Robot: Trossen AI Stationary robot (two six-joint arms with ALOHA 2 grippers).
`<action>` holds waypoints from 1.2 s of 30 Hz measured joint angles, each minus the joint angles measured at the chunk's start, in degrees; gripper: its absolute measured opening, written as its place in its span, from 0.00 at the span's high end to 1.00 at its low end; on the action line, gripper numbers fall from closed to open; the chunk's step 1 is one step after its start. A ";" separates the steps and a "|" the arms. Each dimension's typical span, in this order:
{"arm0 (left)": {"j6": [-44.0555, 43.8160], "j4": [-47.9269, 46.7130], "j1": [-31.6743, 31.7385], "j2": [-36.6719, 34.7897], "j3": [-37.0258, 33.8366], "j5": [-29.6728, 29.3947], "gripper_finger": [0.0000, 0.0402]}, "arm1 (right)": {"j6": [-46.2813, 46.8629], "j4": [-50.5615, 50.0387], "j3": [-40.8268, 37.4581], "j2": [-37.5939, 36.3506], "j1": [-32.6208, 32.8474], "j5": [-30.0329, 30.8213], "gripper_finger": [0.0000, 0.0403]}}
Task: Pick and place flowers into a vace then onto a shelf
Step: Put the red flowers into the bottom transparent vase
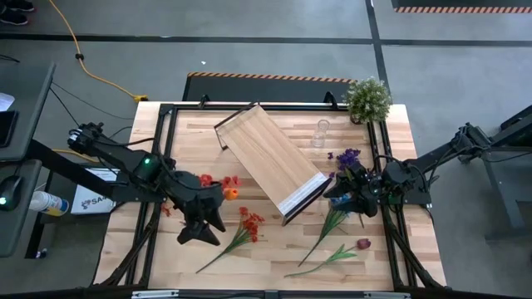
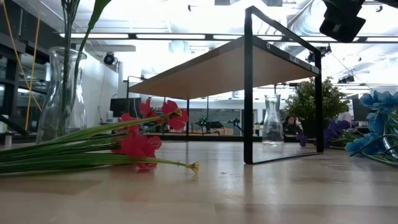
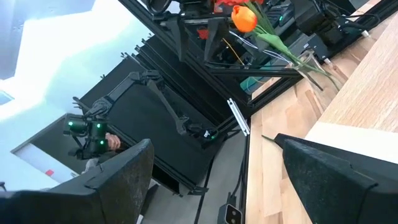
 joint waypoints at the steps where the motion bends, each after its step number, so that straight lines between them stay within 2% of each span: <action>1: -0.72 0.37 0.00 0.00 0.00 -0.05 0.30 | 0.00 -0.01 0.00 0.00 0.00 0.01 0.15; 7: -2.94 1.25 0.00 0.00 0.00 -2.55 0.30 | 0.48 0.51 0.00 0.00 0.00 0.01 0.15; 12: -3.93 5.61 0.00 -0.02 0.00 -5.31 0.30 | 0.42 0.28 1.67 0.21 -0.02 0.50 0.15; 17: -6.50 6.08 0.00 -0.02 0.00 -8.46 0.30 | -2.06 -6.05 6.96 1.78 -0.02 0.64 0.15; 23: -7.58 6.02 0.00 0.04 0.00 -12.52 0.30 | -5.74 -19.13 17.54 8.68 -0.02 1.54 0.15; 26: -9.69 6.01 0.00 0.04 0.00 -13.80 0.30 | -7.34 -23.39 22.49 13.66 0.00 -0.10 0.15; 31: -10.48 5.99 0.00 0.04 0.00 -14.82 0.30 | -10.32 -27.13 28.90 21.52 0.02 -2.10 0.15; 36: -6.40 5.95 0.00 -0.13 0.00 -14.71 0.30 | -11.08 -27.34 32.50 27.69 0.00 -2.16 0.15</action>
